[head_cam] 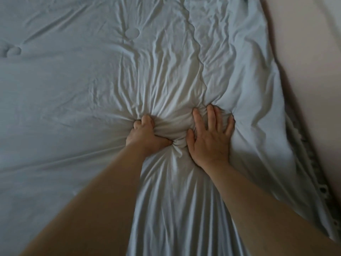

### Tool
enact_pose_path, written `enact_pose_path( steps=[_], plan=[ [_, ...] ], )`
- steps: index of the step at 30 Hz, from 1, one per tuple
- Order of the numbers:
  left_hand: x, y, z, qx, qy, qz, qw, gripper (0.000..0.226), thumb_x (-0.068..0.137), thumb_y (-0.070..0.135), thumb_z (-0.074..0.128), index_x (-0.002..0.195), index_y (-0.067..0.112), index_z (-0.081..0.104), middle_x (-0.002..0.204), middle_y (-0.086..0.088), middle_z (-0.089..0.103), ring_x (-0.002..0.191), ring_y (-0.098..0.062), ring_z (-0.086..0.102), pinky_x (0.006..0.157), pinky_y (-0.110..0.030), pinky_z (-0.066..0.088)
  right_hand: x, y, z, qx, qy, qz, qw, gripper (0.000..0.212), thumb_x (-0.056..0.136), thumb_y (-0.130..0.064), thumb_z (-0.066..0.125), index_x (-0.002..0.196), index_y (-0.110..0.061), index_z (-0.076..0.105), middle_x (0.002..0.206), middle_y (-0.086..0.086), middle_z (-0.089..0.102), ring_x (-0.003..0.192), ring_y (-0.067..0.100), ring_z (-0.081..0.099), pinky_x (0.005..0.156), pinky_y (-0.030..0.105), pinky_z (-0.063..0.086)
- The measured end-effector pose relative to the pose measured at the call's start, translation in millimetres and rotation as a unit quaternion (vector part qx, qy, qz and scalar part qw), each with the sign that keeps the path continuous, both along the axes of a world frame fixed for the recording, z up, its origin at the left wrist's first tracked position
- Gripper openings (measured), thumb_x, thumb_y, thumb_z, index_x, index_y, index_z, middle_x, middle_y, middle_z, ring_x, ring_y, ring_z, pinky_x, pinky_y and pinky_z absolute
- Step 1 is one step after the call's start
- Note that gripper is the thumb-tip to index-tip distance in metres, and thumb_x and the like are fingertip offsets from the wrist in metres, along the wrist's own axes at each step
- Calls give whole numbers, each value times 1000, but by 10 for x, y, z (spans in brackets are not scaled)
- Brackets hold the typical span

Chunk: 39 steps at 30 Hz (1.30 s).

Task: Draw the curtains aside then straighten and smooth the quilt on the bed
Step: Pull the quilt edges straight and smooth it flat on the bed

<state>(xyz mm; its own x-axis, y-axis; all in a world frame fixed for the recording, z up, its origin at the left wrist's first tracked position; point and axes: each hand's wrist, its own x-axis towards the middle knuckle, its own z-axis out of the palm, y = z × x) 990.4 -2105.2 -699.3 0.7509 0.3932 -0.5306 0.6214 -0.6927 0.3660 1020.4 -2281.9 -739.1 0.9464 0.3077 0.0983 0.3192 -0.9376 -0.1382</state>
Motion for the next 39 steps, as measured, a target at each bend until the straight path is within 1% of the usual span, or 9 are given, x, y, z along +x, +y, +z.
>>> enact_pose_path(
  steps=[7, 13, 18, 21, 24, 28, 33, 36, 39],
  plan=[
    [-142, -116, -64, 56, -86, 22, 995, 58, 74, 49, 72, 113, 19, 41, 125, -10, 42, 118, -33, 45, 98, -41, 38, 56, 29, -46, 22, 0, 16, 1000, 55, 91, -45, 36, 143, -28, 37, 153, 10, 29, 143, 26, 21, 114, 59, 5],
    [-529, -408, -132, 161, -126, -19, 979, 47, 94, 47, 41, 138, 33, 34, 142, -10, 32, 130, -34, 31, 106, -45, 27, -59, -196, 122, 57, 134, 71, 987, 54, 97, -42, 31, 149, -27, 24, 160, 3, 9, 147, 18, 3, 117, 48, -5],
    [-1334, -817, -10, 112, -95, -63, 987, 56, 96, 46, 32, 149, 39, 15, 160, -1, 5, 146, -22, 2, 118, -42, 2, -905, -844, 385, 19, 85, 77, 993, 64, 86, -45, 25, 141, -17, 41, 150, 18, 33, 139, 33, 29, 115, 44, 20],
    [-1732, -978, 108, 85, -82, -67, 991, 60, 94, 49, 38, 149, 39, 15, 159, -2, 3, 146, -22, 0, 119, -41, 3, -1325, -1258, 531, -33, 1, -45, 998, 62, 79, -31, 56, 137, -11, 43, 147, 25, 33, 135, 41, 31, 111, 48, 24],
    [-2024, -1110, 232, 79, -56, -84, 992, 60, 95, 44, 39, 149, 36, 16, 159, -4, 5, 146, -24, 3, 118, -43, 7, -1603, -1536, 689, -55, 2, -190, 980, 69, 72, -26, 69, 132, -6, 41, 133, 27, 43, 120, 42, 43, 99, 46, 37],
    [-2324, -1341, 380, 65, -30, -94, 993, 56, 96, 42, 36, 148, 33, 19, 158, -5, 8, 145, -26, 6, 118, -44, 6, -1785, -1693, 856, -84, 7, -206, 975, 39, 73, -17, 74, 101, 2, 54, 96, 25, 63, 89, 41, 61, 77, 44, 49],
    [-2651, -1574, 471, 65, 11, -118, 991, 59, 96, 35, 35, 149, 33, 11, 158, -2, 1, 146, -24, 0, 118, -44, 6, -1993, -1814, 1014, -105, 146, -266, 947, 68, 84, -50, 58, 125, 3, 49, 132, 26, 43, 120, 40, 44, 99, 45, 39],
    [-2825, -1648, 462, 61, 6, -117, 991, 57, 97, 42, 30, 149, 33, 11, 159, -2, 1, 146, -24, -2, 117, -44, 3, -2082, -1865, 1023, -132, 194, -253, 939, 68, 86, -44, 58, 134, 1, 40, 140, 25, 35, 127, 41, 37, 105, 49, 34],
    [-3006, -1730, 426, 64, 8, -108, 992, 56, 98, 45, 28, 150, 33, 10, 159, -2, 0, 147, -23, -4, 119, -45, 2, -2220, -1915, 1018, -130, 186, -230, 946, 65, 85, -38, 60, 130, 0, 35, 136, 23, 45, 127, 41, 42, 106, 52, 32]
  ],
)
